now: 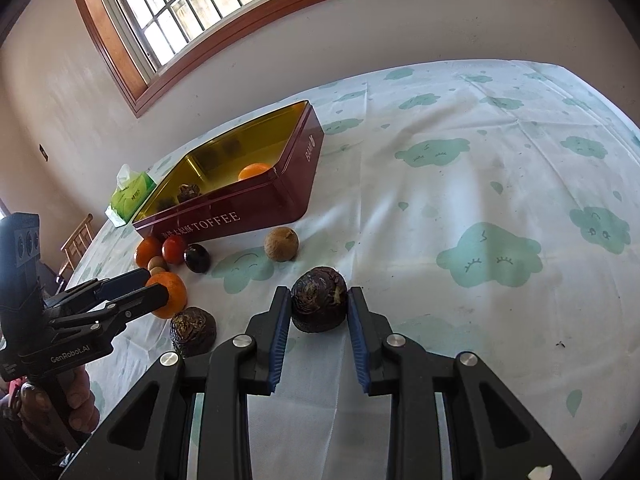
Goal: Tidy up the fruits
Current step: 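Grasp another dark brown fruit with the right tool while the left tool grasps a large orange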
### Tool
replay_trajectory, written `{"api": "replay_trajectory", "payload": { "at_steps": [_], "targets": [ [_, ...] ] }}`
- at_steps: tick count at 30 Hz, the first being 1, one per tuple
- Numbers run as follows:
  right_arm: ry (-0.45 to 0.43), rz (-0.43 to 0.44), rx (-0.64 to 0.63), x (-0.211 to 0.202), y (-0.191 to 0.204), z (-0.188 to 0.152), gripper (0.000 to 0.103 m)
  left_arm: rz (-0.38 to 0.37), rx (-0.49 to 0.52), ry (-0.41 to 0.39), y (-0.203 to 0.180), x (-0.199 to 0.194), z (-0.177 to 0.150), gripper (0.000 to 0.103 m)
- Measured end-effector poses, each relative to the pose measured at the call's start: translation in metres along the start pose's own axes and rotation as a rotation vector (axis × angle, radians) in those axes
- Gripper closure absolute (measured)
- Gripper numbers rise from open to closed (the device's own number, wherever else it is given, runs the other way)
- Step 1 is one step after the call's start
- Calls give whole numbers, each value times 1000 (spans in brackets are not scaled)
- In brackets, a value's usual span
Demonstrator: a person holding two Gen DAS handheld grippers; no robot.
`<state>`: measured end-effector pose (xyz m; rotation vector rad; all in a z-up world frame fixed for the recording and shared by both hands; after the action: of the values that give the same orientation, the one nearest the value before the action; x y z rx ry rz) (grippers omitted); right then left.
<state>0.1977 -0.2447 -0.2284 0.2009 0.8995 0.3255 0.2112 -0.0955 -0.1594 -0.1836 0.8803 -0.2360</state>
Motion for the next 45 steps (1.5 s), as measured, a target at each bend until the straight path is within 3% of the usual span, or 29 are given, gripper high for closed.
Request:
{"api": "replay_trajectory", "payload": {
  "at_steps": [10,11,13,16,20,26,35,39,45],
  "targets": [
    [19,-10,-12,2,3,-2,77,-29,38,-13,-15,12,-1,47],
    [19,-11,-13,2,3,-1,77,-35,32,-14,-14,12,-1,49],
    [19,-11,-14,2,2,-1,77,-31,-5,-23,-6,10,2,64],
    [19,-12,-14,2,3,-1,77,-117,-109,1,6,6,0,64],
    [20,-14,-15,3,3,-1,77,-95,-104,-20,8,-10,-7,65],
    [23,-18,-19,3,3,-2,77,-32,-75,-49,20,-31,-26,65],
    [30,-27,-29,5,3,-2,76,-40,-100,-30,22,-25,-23,63],
    [35,-30,-35,4,3,-3,76,-32,-102,-10,23,-20,-27,49],
    [39,-36,-42,5,4,-3,75,-55,-136,-15,27,-18,-25,52]
  ]
}}
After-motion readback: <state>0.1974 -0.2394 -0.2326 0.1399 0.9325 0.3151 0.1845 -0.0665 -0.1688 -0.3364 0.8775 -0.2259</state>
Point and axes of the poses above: each gripper's, at about its wrist camera, not at the fingertips, and x roughly the way its jaws point, y to its left, z to its top, the point moved 10 cm from there along x, roughly the way its jaws point, and after that the axes turned 12 degrees about -x, right-handed, at the moved point
